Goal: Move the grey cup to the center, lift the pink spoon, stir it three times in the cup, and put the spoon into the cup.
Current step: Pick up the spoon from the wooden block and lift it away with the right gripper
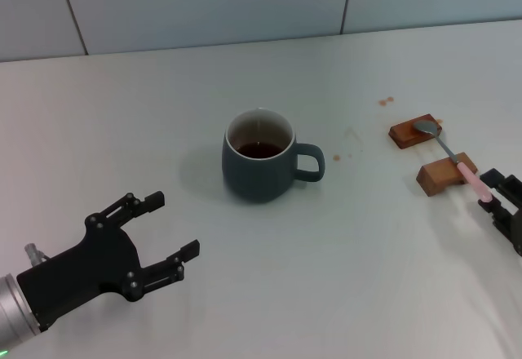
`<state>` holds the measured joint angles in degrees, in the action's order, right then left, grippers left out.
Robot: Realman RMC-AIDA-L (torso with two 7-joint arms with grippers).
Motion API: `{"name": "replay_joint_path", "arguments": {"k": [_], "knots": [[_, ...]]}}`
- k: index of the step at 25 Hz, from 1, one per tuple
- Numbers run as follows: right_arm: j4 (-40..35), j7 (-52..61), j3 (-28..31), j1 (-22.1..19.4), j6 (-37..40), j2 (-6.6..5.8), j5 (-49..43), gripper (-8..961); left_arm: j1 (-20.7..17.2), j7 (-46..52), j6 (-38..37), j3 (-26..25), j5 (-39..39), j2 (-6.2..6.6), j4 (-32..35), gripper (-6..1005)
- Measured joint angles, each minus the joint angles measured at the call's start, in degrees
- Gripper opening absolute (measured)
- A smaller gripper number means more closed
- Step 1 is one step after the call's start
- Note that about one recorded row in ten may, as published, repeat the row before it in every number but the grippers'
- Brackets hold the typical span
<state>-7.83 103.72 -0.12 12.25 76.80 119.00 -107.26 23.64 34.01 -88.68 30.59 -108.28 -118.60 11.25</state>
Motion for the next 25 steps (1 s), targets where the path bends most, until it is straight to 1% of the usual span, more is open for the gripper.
{"name": "replay_joint_path", "arguments": {"k": [3,13,22,25], "knots": [[0.01,-0.15,0.28,-0.07,0.0,0.0,0.03,592,0.01,0.0,-0.01,0.09,0.0,0.02,0.0,852],[-0.07,-0.19,-0.5,0.67,-0.01,-0.09,-0.37,382,0.18,0.0,-0.01,0.17,0.0,0.04,0.0,852],[0.01,0.06,-0.68,1.16,-0.64,-0.08,-1.08,391,0.11,0.0,-0.18,0.17,0.0,0.03,0.0,852],[0.01,0.4,-0.75,1.44,-0.85,-0.15,-2.01,336,0.06,0.0,-0.57,0.17,0.01,0.04,0.21,852]]}}
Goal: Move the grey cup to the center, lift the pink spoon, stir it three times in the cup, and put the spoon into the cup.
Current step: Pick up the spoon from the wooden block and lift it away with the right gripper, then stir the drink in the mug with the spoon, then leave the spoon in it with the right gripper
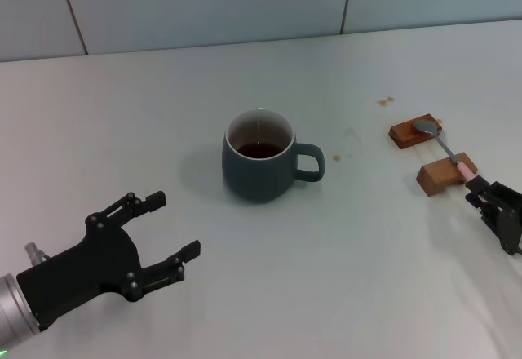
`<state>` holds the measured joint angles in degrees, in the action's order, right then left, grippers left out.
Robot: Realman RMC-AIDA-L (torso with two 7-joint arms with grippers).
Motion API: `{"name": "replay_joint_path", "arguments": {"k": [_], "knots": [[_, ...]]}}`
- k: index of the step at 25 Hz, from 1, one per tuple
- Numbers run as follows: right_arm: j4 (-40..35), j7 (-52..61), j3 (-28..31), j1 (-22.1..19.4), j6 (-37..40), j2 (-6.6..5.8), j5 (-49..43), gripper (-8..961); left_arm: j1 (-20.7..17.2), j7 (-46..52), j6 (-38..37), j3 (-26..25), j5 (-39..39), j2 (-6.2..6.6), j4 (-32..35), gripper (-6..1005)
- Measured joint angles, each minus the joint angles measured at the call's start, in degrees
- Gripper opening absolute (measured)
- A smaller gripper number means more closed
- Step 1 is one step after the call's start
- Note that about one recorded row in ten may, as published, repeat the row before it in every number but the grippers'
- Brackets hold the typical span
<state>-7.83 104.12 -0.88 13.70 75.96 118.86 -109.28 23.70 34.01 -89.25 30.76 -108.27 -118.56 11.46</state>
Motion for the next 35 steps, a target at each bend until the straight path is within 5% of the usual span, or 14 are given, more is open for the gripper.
{"name": "replay_joint_path", "arguments": {"k": [8,15,22,23,27,28,29,32,33,35], "knots": [[0.86,-3.75,4.04,-2.03,2.52,0.42,0.57,119,-0.21,-0.08,-0.75,0.0,0.0,0.03,0.47,852],[-0.84,-9.23,10.05,-2.99,11.78,0.23,0.65,118,-0.03,-0.09,-0.84,0.0,0.0,0.08,0.5,852],[-19.28,-8.68,11.61,2.27,30.83,0.06,0.49,118,0.25,0.13,-0.5,0.0,-0.01,0.04,0.5,852],[-29.46,-5.16,9.53,5.3,34.84,0.31,0.44,118,0.38,0.23,-0.21,0.0,0.0,0.03,0.5,852],[-42.41,-0.27,3.85,9.04,38.12,0.52,0.52,118,0.86,0.42,0.36,0.0,0.0,0.01,0.5,852],[-50.47,3.07,-2.11,10.74,38.41,0.61,0.54,118,1.19,0.64,1.35,0.0,-0.02,0.01,0.49,852],[-50.47,3.07,-2.11,10.74,38.41,0.61,0.54,118,1.19,0.64,1.35,0.0,-0.02,0.01,0.49,852],[-60.76,9.47,-12.28,12.16,36.47,0.69,0.32,118,1.94,1.59,3.41,0.0,-0.01,-0.03,0.49,852],[-68.8,14.48,-20.11,12.48,33.54,0.66,-1.18,118,2.59,2.38,5.04,0.0,-0.01,-0.09,0.49,852],[-72.76,17.03,-24.31,12.47,31.95,0.62,-2.42,118,2.86,2.6,5.54,0.0,-0.01,-0.11,0.49,852]]}}
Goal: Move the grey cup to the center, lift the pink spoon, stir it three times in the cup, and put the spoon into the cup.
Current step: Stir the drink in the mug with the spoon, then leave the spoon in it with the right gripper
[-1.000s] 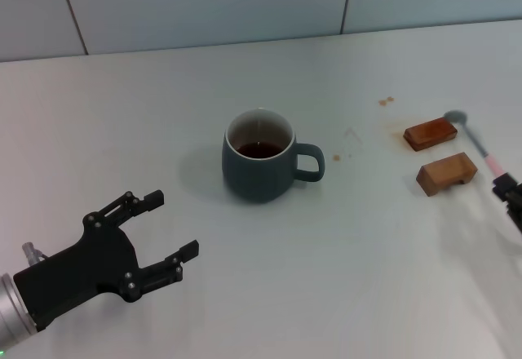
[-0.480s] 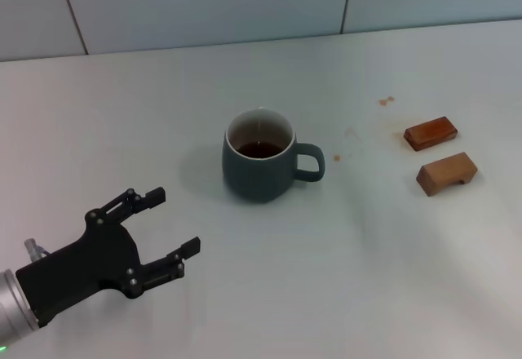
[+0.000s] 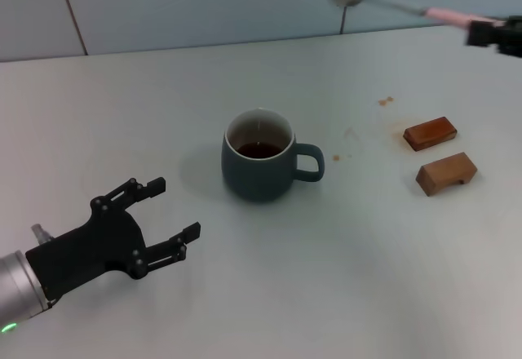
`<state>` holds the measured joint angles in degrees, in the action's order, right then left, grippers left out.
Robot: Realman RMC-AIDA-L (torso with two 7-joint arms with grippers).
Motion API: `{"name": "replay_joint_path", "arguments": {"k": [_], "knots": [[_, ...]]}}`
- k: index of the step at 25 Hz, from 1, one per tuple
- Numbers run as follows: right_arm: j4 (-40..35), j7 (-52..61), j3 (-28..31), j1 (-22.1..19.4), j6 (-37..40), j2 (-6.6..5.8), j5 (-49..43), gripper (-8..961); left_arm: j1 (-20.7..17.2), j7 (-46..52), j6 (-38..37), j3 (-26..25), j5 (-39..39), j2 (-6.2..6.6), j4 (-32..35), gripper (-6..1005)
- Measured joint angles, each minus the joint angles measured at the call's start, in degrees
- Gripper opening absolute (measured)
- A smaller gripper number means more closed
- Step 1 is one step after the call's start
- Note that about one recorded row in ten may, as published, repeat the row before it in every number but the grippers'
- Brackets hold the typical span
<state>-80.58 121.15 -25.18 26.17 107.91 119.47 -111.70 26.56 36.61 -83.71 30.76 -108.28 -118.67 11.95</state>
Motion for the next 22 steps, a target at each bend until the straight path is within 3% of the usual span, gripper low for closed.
{"name": "replay_joint_path", "arguments": {"k": [3,5,6,7,8,9,13,22], "knots": [[-13.13,10.08,-12.37,1.39,-4.05,-0.83,-6.93,117,0.79,0.26,0.76,0.0,0.0,-0.03,-0.11,852],[-15.21,12.44,-14.1,2.72,-3.42,-1.22,-9.04,117,1.01,0.27,0.83,0.0,0.0,-0.05,-0.16,852],[-17.54,16.64,-16.36,5.56,-1.55,-2.03,-12.59,117,1.26,0.32,0.89,0.0,0.0,-0.08,-0.25,852],[-17.54,16.64,-16.36,5.56,-1.55,-2.03,-12.59,117,1.26,0.32,0.89,0.0,0.0,-0.08,-0.25,852],[-18.07,20.23,-18.4,9.0,0.6,-2.93,-15.53,117,1.45,0.42,0.93,0.0,0.0,-0.08,-0.3,852],[-18.07,20.23,-18.4,9.0,0.6,-2.93,-15.53,117,1.45,0.42,0.93,0.0,0.0,-0.08,-0.3,852],[-16.62,24.82,-21.86,15.58,3.85,-4.05,-22.36,117,2.48,1.28,0.99,0.0,0.0,-0.07,-0.13,852],[-10.15,26.3,-24.45,21.84,6.39,-4.7,-28.68,117,2.9,2.2,1.15,0.0,-0.01,-0.07,0.01,852]]}}
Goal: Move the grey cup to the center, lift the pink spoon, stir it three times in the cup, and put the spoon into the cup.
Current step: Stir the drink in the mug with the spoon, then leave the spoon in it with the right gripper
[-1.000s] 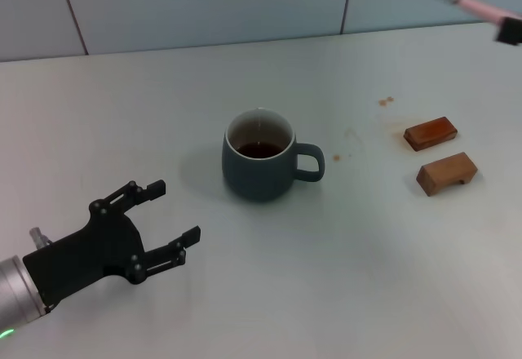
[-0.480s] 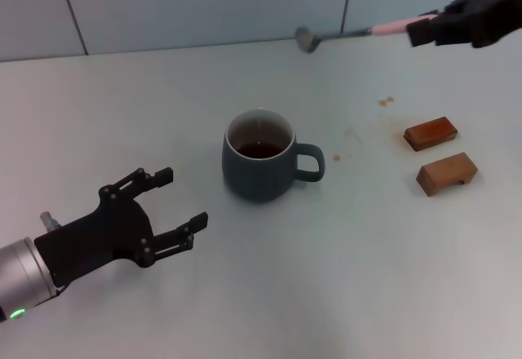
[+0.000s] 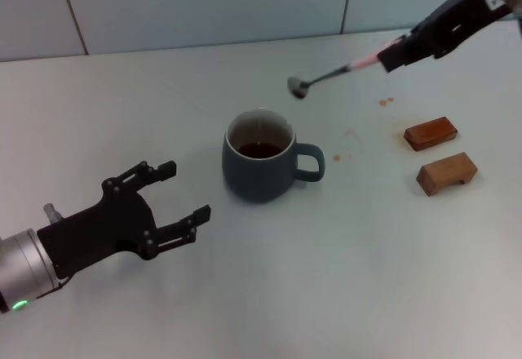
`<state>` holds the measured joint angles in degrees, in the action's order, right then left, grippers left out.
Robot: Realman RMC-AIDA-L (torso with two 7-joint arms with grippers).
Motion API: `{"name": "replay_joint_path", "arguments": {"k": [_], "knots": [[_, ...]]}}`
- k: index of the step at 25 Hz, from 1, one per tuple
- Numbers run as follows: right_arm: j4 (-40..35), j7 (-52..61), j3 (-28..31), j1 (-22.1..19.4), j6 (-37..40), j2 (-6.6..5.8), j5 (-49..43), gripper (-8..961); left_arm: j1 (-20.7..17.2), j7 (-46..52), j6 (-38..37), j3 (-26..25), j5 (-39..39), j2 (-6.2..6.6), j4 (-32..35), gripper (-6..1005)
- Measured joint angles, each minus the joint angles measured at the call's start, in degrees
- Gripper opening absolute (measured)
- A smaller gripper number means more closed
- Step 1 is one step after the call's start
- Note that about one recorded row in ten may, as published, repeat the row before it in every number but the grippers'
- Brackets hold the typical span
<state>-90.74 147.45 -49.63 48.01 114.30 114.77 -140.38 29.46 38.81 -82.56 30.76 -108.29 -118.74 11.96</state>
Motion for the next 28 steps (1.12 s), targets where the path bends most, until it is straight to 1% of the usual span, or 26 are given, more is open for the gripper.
{"name": "replay_joint_path", "arguments": {"k": [1,2,3,8,10,11,12,15,16,17,20,21,22,26,28], "knots": [[2.13,0.09,-0.68,1.2,0.16,-0.04,-1.04,117,0.05,0.08,0.02,0.0,-0.01,0.0,0.02,852],[2.13,0.09,-0.68,1.2,0.16,-0.04,-1.04,117,0.14,0.2,0.04,0.0,-0.02,0.0,0.05,852],[3.87,0.14,-1.6,2.2,-0.03,-0.03,-1.98,117,0.26,0.23,0.06,0.0,-0.03,0.0,0.07,852],[7.84,0.14,-3.61,3.85,-1.98,0.14,-3.05,118,0.47,0.24,0.63,0.0,-0.15,0.0,0.09,852],[11.13,0.02,-4.74,4.78,-4.03,0.15,-3.17,118,0.48,0.24,0.67,0.0,-0.21,0.0,0.09,852],[14.66,-0.21,-5.9,5.67,-6.26,0.07,-3.24,118,0.49,0.24,0.68,0.0,-0.23,0.0,0.08,852],[14.66,-0.21,-5.9,5.67,-6.26,0.07,-3.24,118,0.49,0.24,0.68,0.0,-0.23,0.0,0.08,852],[19.74,-0.51,-7.96,7.02,-9.57,-0.24,-3.32,118,0.5,0.24,0.68,0.0,-0.24,0.0,0.08,852],[22.74,-0.96,-8.88,8.14,-11.32,-0.43,-3.7,118,0.5,0.24,0.68,0.0,-0.25,0.0,0.04,852],[22.74,-0.96,-8.88,8.14,-11.32,-0.43,-3.7,118,0.51,0.24,0.68,0.0,-0.26,0.0,0.01,852],[26.64,-1.95,-9.14,9.75,-13.61,-0.46,-5.21,118,0.54,0.24,0.68,0.0,-0.26,0.0,-0.01,852],[29.32,-2.45,-9.16,10.67,-14.84,-0.36,-5.83,118,0.54,0.24,0.68,0.0,-0.26,0.0,-0.01,852],[29.32,-2.45,-9.16,10.67,-14.84,-0.36,-5.83,118,0.54,0.24,0.67,0.0,-0.26,0.0,-0.01,852],[35.35,-4.04,-9.17,12.93,-17.56,-0.28,-6.24,118,0.54,0.23,0.67,0.0,-0.26,0.0,-0.02,852],[36.48,-4.36,-9.17,13.43,-18.27,-0.27,-6.28,118,0.53,0.22,0.66,0.0,-0.26,0.0,-0.05,852]]}}
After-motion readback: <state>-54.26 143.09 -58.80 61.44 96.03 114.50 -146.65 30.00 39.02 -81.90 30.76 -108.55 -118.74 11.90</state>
